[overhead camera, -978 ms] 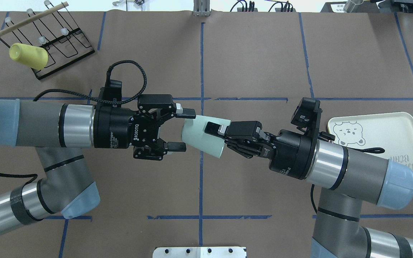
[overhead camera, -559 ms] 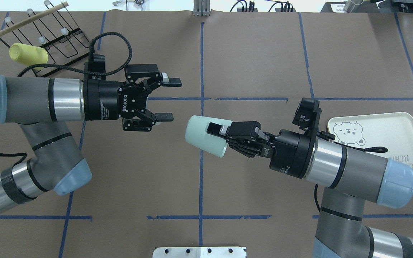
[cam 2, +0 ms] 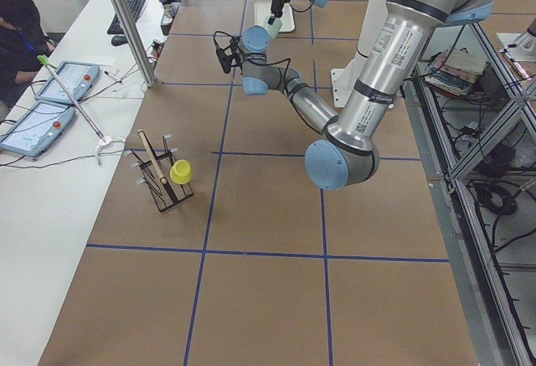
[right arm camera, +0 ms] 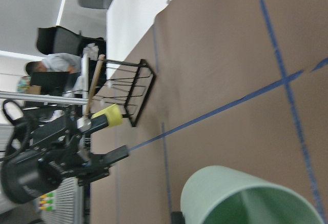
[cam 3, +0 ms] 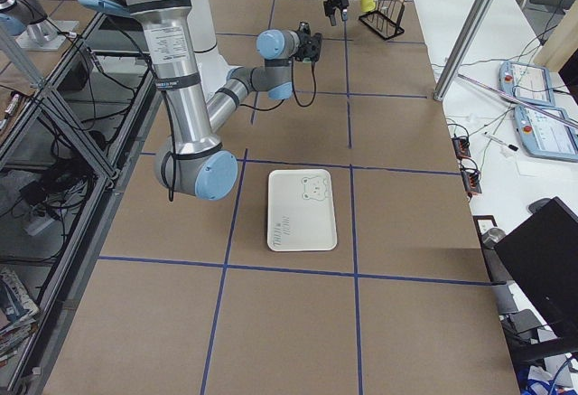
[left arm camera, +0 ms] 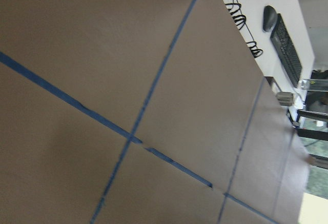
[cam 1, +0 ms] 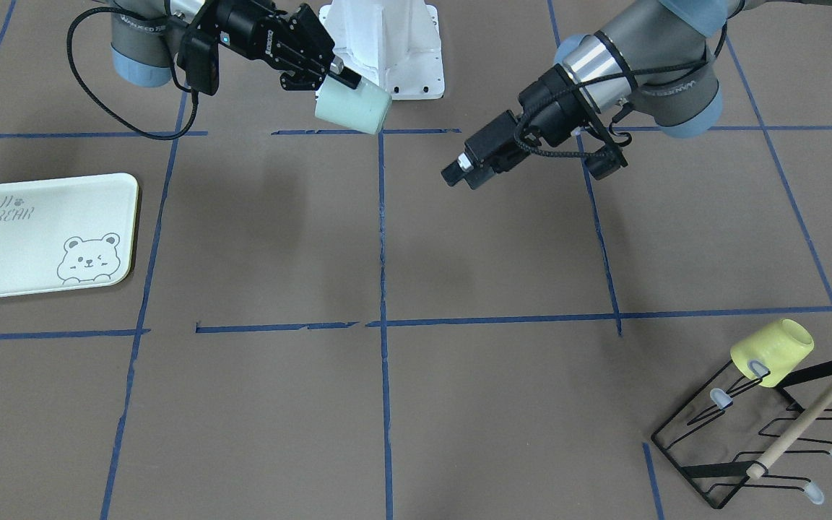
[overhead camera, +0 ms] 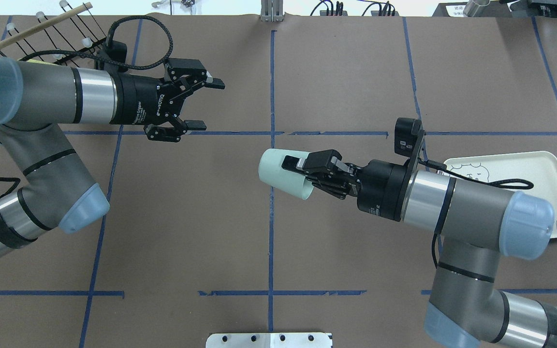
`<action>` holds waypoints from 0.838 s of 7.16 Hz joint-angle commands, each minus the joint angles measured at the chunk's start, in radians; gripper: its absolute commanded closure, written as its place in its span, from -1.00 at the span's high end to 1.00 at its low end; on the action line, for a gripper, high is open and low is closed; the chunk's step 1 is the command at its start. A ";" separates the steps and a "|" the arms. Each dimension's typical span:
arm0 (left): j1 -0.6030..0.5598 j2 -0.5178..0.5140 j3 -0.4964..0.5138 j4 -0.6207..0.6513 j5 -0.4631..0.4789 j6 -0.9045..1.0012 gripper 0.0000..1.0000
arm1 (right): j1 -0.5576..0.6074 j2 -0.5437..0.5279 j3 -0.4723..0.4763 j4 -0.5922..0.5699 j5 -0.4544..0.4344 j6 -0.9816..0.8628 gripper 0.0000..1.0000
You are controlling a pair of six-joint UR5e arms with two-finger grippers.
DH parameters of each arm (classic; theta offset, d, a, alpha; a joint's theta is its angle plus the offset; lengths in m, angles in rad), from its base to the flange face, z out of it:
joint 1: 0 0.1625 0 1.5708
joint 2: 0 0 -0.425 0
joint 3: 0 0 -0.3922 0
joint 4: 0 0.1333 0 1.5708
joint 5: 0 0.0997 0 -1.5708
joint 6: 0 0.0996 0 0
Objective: Left arm grabs green cup and hands to right arm on tray
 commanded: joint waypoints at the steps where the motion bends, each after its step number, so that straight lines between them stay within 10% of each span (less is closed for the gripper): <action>1: -0.111 0.066 -0.084 0.353 -0.075 0.472 1.00 | 0.206 -0.006 0.013 -0.389 0.260 -0.274 -1.00; 3: -0.187 0.198 -0.222 0.685 -0.075 1.016 1.00 | 0.266 -0.063 0.035 -0.661 0.269 -0.660 -1.00; 6: -0.392 0.300 -0.224 0.944 -0.099 1.649 1.00 | 0.393 -0.235 0.059 -0.689 0.366 -0.990 -1.00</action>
